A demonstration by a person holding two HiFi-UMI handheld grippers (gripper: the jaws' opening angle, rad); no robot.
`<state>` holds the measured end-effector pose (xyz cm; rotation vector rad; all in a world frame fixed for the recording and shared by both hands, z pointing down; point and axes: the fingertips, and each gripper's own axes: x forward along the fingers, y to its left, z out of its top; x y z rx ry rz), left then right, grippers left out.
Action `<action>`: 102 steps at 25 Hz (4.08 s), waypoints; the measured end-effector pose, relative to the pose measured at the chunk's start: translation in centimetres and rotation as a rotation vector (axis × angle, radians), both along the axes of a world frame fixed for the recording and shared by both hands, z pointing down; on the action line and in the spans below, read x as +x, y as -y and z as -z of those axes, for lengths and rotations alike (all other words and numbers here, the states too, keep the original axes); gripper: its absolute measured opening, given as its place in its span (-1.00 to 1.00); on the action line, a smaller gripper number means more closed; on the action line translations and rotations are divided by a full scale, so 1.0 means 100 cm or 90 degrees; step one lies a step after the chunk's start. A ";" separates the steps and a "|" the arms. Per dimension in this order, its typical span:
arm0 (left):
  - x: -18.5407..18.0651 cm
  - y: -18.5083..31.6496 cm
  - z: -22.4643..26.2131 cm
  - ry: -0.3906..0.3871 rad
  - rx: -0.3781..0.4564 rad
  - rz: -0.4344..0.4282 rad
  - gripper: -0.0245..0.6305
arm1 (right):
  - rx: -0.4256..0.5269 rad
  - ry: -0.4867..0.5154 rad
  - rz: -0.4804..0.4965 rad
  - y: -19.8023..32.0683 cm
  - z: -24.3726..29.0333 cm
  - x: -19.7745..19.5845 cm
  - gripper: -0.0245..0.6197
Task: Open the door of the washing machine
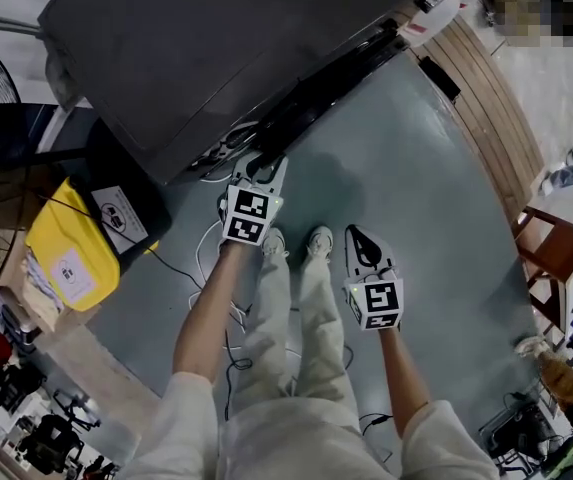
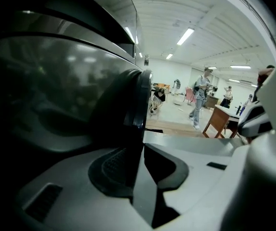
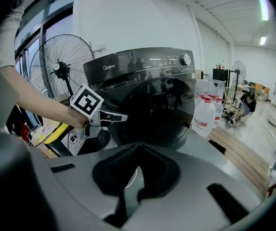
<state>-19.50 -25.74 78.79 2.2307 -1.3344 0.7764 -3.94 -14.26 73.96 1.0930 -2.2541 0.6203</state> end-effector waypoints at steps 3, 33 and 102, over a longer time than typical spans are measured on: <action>0.001 0.000 0.000 -0.001 0.004 -0.003 -0.68 | 0.000 0.000 -0.001 0.000 -0.001 0.001 -0.93; 0.003 -0.005 0.001 0.024 0.020 0.020 -0.70 | -0.010 0.006 -0.020 -0.021 -0.013 0.013 -0.93; 0.312 -0.107 -0.006 -0.049 -0.021 -0.266 -0.51 | 0.011 -0.026 -0.420 -0.117 -0.001 0.242 -0.93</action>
